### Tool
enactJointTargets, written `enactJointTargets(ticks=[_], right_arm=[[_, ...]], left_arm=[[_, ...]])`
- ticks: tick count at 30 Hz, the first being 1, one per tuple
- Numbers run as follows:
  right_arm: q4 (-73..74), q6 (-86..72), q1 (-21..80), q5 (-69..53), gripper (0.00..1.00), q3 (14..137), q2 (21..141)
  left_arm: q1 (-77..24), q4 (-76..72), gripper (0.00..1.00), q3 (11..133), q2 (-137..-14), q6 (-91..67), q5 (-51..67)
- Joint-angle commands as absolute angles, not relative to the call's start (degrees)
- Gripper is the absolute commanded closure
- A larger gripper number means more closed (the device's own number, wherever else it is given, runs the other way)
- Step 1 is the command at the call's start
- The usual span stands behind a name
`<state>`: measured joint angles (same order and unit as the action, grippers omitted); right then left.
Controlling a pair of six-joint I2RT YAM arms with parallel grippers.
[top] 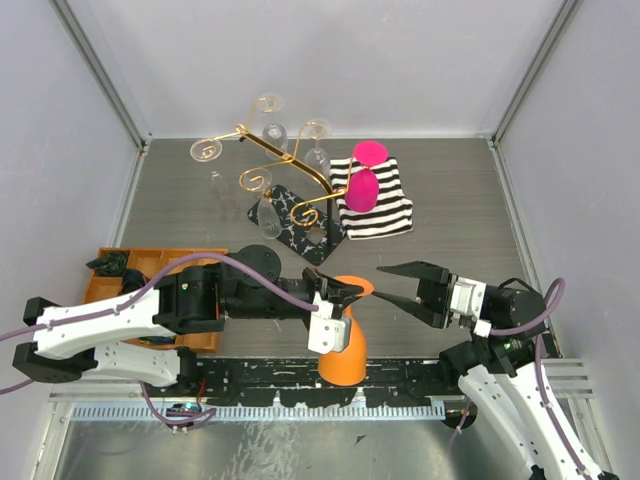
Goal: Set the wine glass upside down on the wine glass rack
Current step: Turn the wine glass upside down at the wine rack.
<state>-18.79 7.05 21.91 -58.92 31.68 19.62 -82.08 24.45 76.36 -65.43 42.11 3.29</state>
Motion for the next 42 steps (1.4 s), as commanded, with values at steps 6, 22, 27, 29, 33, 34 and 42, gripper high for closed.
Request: enactJointTargets(ticks=[6,22,27,29,33,34,42], right_arm=[[-24.11,6.37,22.10,-62.83,0.56,31.41,21.04],[-19.92,8.54,22.06,-64.34,0.64,32.04,21.69],[-6.97,12.02,22.09,-57.98,0.47,36.73,21.17],[-1.46,10.55,22.07,-52.92,0.43,38.79,21.31],[3.81,2.38,22.13,-46.34,0.40,40.97,21.49],[3.60,-0.45,22.13,-45.23,0.40,41.13,21.53],[-1.57,-28.16,22.07,-40.20,0.44,42.63,26.52]], left_arm=[[-82.29,20.38,1.00,78.22,-66.99,41.93,6.79],[-82.27,19.81,1.00,80.03,-68.49,43.23,8.20],[-82.31,22.29,1.00,80.45,-67.80,46.30,3.83],[-82.22,22.93,1.00,80.06,-66.80,48.45,2.15],[-82.27,23.13,1.00,79.36,-65.57,53.75,-2.53],[-82.27,23.13,1.00,79.52,-65.66,54.80,-4.06],[-82.36,18.16,1.00,79.65,-67.52,61.40,-12.59]])
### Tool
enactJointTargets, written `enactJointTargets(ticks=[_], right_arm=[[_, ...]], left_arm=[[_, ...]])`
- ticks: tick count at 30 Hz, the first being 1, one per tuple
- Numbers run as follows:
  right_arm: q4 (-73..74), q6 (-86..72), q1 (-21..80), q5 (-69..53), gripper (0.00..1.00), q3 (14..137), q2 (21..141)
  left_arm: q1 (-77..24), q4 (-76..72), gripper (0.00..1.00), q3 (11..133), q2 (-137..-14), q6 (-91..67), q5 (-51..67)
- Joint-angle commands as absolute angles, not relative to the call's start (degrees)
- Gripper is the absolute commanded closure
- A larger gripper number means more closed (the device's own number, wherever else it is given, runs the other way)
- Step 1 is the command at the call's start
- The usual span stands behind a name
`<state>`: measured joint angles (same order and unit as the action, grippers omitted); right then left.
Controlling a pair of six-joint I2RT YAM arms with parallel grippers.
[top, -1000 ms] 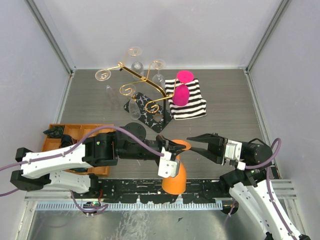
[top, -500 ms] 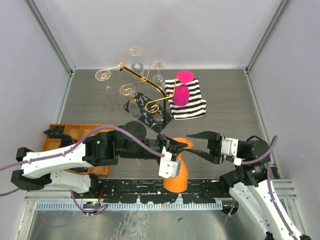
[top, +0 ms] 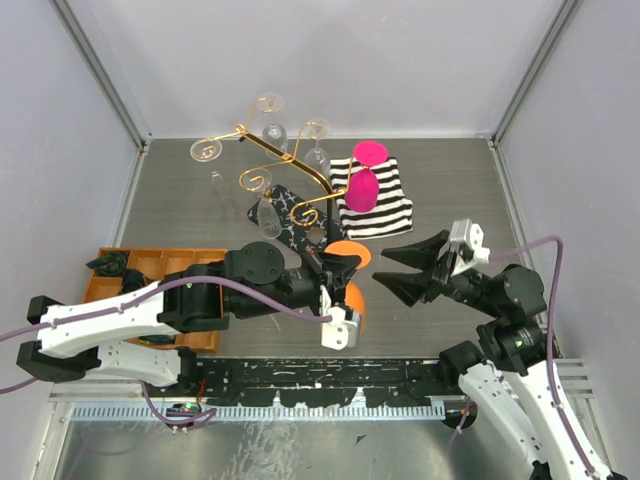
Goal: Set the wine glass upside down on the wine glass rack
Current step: Turn the wine glass upside down at the wine rack.
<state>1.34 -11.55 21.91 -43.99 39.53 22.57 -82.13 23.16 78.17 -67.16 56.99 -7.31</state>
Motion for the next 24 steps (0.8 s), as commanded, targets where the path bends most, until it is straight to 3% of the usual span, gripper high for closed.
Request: enactJointTargets(ticks=[1,16,24], right_arm=[[-1.73,-30.39,22.07,-40.36,0.44,43.15,27.79],[-24.54,-40.77,22.08,-44.52,0.45,37.17,33.76],[-27.27,-39.73,22.23,-47.67,0.52,35.30,35.54]], left_arm=[[-82.35,17.39,1.00,79.53,-67.81,61.63,-13.09],[-82.35,8.17,1.00,79.85,-72.28,64.04,-17.49],[-82.40,6.55,1.00,80.66,-72.33,64.15,-17.48]])
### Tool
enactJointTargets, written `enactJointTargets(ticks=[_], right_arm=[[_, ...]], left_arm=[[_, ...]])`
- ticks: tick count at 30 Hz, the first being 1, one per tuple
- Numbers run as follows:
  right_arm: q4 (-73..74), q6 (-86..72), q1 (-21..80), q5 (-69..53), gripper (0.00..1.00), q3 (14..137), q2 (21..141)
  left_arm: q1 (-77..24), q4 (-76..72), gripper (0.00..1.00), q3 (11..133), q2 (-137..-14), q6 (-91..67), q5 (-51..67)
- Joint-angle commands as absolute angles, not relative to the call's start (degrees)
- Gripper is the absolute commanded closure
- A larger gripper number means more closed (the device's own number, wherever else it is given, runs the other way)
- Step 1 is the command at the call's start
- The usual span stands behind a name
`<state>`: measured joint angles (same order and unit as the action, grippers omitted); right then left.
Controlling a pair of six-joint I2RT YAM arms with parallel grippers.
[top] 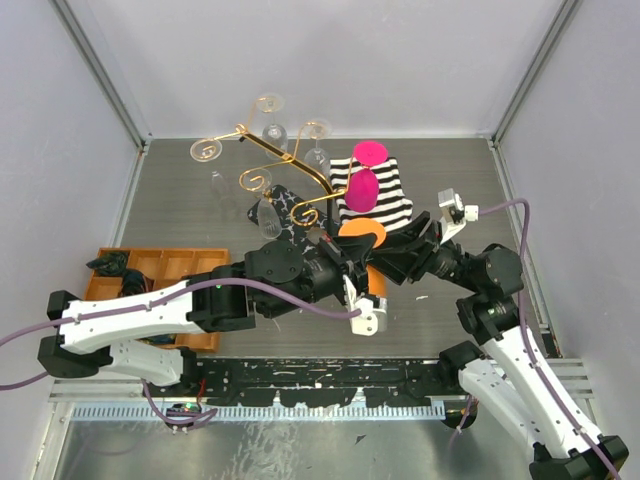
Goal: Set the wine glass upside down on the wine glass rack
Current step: Turn the wine glass upside down at the wine rack.
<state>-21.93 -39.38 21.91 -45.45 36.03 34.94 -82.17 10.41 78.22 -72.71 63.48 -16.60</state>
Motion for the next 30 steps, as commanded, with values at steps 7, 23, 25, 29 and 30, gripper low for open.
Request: enactJointTargets(ticks=[7,23,25,29,30], right_arm=[[-28.82,-39.32,22.44,-49.78,0.61,34.59,36.55],[-29.77,-37.04,22.57,-49.26,0.64,32.78,36.71],[-29.78,-36.75,22.54,-49.30,0.67,32.69,36.86],[-29.79,-36.52,22.56,-48.95,0.75,32.41,36.88],[-29.88,-36.48,22.56,-48.82,0.76,32.36,36.72]], left_arm=[[-82.42,5.89,1.00,81.17,-75.11,64.33,-18.20],[-83.14,4.67,1.00,82.06,-78.28,65.48,-20.92],[-83.13,4.45,1.00,81.97,-78.22,65.46,-21.04],[-83.17,3.44,1.00,82.11,-78.68,65.68,-21.71],[-83.15,3.43,1.00,82.35,-78.83,65.72,-22.03]])
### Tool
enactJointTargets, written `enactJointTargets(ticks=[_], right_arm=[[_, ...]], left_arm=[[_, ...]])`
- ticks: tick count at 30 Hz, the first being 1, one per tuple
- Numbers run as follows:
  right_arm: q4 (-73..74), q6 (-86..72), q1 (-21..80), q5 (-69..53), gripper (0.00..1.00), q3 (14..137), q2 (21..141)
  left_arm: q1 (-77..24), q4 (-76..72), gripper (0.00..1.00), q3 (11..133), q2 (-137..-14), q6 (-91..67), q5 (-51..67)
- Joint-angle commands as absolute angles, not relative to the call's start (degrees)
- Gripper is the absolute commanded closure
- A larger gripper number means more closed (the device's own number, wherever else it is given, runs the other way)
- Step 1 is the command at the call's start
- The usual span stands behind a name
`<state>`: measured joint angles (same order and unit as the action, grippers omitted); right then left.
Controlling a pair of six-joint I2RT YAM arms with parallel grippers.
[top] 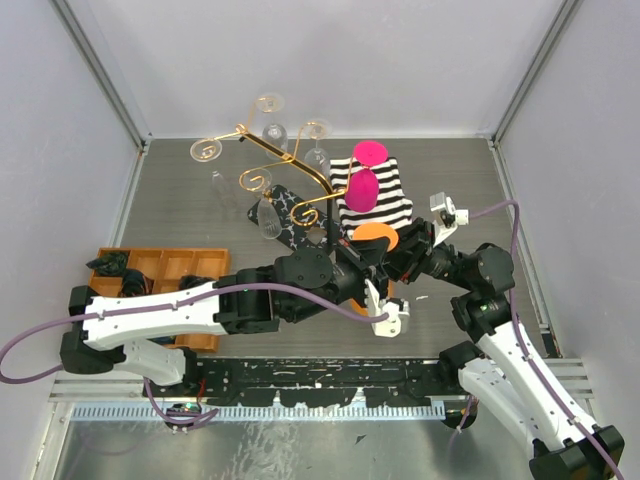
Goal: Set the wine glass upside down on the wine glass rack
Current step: Turn the wine glass upside down at the wine rack.
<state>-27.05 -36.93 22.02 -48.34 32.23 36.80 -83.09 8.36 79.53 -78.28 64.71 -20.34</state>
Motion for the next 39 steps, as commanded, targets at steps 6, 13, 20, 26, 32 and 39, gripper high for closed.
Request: enactJointTargets(ticks=[6,13,20,26,32,39], right_arm=[[-31.68,-36.24,22.58,-46.43,0.85,30.96,35.27],[-33.15,-37.56,22.56,-45.02,0.99,31.35,35.97],[-35.49,-38.46,22.56,-43.29,0.88,30.11,35.19],[-38.00,-39.88,22.62,-44.05,0.61,29.22,35.97],[-39.22,-40.25,22.63,-44.39,0.59,28.66,36.04],[-38.41,-40.25,22.59,-43.46,0.93,28.83,36.43]], left_arm=[[-83.21,2.90,1.00,82.91,-79.27,65.85,-24.16],[-83.41,1.89,1.00,82.63,-79.26,66.02,-25.71],[-83.40,0.50,1.00,81.80,-78.05,65.45,-26.33],[-83.41,-0.09,1.00,81.25,-77.29,65.37,-27.40],[-83.41,-0.09,1.00,80.65,-76.61,65.33,-27.13],[-83.37,-0.09,1.00,80.78,-76.65,65.23,-27.11]])
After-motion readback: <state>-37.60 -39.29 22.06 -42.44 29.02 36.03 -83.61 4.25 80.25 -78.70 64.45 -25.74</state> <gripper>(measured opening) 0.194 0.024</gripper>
